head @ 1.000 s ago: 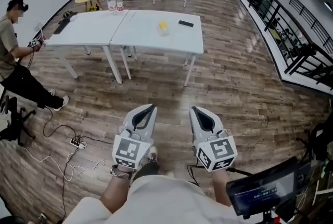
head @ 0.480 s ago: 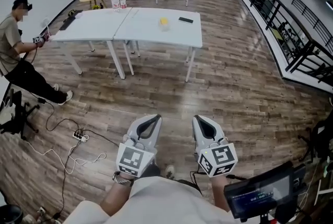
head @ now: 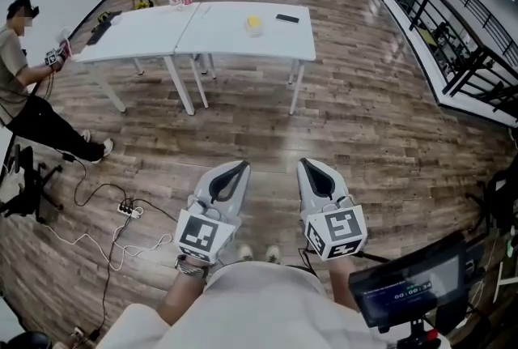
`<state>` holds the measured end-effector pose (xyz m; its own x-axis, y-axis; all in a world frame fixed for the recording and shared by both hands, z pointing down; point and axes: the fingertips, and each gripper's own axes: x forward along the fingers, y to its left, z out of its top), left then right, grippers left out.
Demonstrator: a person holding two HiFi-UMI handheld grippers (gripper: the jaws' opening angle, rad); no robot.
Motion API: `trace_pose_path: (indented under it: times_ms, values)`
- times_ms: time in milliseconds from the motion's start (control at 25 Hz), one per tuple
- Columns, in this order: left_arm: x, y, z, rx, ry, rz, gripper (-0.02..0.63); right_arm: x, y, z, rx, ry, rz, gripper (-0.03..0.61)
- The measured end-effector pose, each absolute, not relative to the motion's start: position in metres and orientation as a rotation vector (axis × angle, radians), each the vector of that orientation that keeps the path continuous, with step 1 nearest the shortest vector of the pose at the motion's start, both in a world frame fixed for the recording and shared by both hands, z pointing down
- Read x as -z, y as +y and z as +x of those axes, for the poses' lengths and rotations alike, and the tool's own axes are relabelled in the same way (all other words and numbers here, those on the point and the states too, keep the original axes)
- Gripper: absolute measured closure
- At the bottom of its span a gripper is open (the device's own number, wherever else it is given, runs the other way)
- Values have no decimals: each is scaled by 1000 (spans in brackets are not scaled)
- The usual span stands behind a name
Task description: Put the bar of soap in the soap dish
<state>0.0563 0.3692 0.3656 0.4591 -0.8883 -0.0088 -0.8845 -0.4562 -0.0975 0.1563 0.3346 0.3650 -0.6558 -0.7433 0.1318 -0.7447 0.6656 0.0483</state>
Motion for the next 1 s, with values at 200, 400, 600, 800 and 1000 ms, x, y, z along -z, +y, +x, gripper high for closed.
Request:
trace_pose_path:
  times_ms: [200,400,600,800,1000]
  values:
    - [-357,363,43,63,1596,-2597,606,-347,330,143,36,-2754,1252,575]
    - [-368,357,36,121,1593,-2593,606,-349,326,135,40,-2771,1226,575]
    - [-369,351,29,136,1597,-2590,606,-349,321,125,41,-2785,1215,575]
    - [-372,351,26,150,1600,-2590,606,-350,320,124,30,-2793,1217,575]
    - [-373,347,18,158,1611,-2600,606,-351,316,117,25,-2779,1208,576]
